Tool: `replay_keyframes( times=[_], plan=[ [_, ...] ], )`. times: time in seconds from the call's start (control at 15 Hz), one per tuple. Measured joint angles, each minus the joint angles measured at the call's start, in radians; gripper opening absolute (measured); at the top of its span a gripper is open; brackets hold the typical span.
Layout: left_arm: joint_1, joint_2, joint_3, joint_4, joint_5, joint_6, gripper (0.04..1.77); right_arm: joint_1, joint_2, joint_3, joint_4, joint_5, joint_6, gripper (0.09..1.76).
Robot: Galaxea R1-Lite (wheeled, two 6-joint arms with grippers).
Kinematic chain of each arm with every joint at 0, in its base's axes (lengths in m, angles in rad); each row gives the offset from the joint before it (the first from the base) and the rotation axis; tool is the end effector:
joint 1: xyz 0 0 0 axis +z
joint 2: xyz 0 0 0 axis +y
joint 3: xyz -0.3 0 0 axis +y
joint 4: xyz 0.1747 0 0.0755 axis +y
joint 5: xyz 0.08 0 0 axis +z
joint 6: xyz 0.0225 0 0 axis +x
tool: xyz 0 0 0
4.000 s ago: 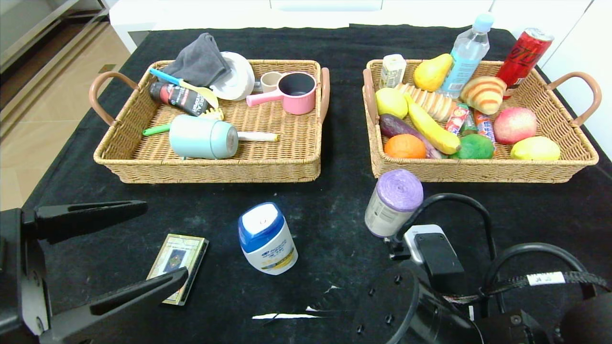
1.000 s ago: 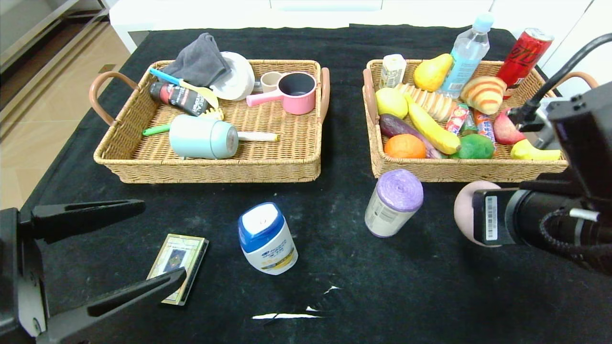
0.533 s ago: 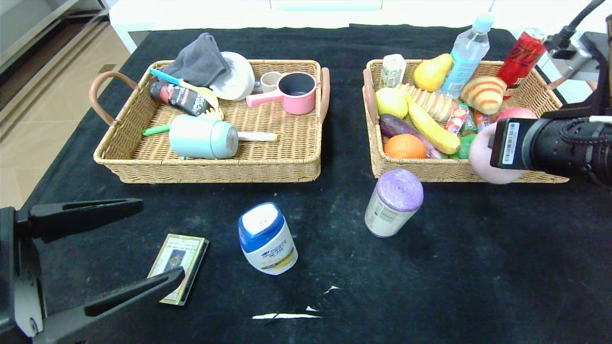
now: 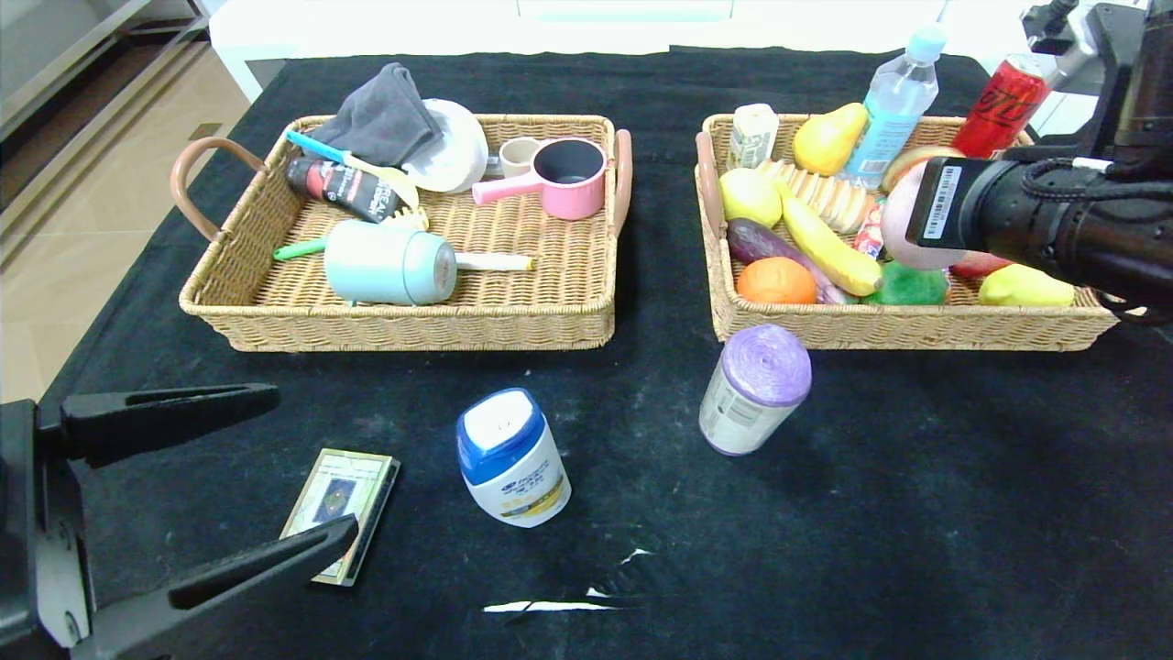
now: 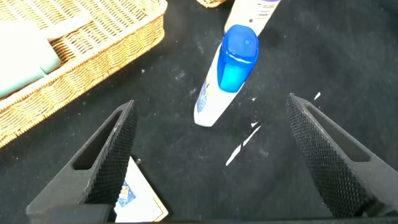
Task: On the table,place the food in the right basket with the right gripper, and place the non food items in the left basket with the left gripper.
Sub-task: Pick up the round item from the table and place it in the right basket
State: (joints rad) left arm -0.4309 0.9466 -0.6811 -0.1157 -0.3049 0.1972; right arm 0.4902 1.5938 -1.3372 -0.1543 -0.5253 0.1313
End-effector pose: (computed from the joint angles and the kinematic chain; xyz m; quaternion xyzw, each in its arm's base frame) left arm 0.1002 -0.0535 0.2553 0.0963 0.0390 -0.3643 0.9255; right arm 0.2647 0.1285 0.3185 0.0407 0.0434 -0.0204 0.9980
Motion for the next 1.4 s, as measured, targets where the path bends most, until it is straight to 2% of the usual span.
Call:
replay_keyframes(
  times=[0.4,0.93,1.13,1.4],
  plan=[
    [0.000,-0.003,0.000,0.000,0.000,0.000,1.72,-0.063,0.073,-0.001,-0.139,0.024,-0.064,0.16],
    [0.000,-0.004,0.000,0.000,0.000,-0.001,1.72,-0.085,0.118,-0.025,-0.158,0.030,-0.065,0.18],
    [0.000,-0.004,0.000,0.000,0.000,0.000,1.72,-0.086,0.120,-0.025,-0.157,0.030,-0.066,0.67],
    [0.000,-0.004,0.000,0.000,0.000,-0.001,1.72,-0.085,0.118,-0.022,-0.158,0.030,-0.066,1.08]
  ],
)
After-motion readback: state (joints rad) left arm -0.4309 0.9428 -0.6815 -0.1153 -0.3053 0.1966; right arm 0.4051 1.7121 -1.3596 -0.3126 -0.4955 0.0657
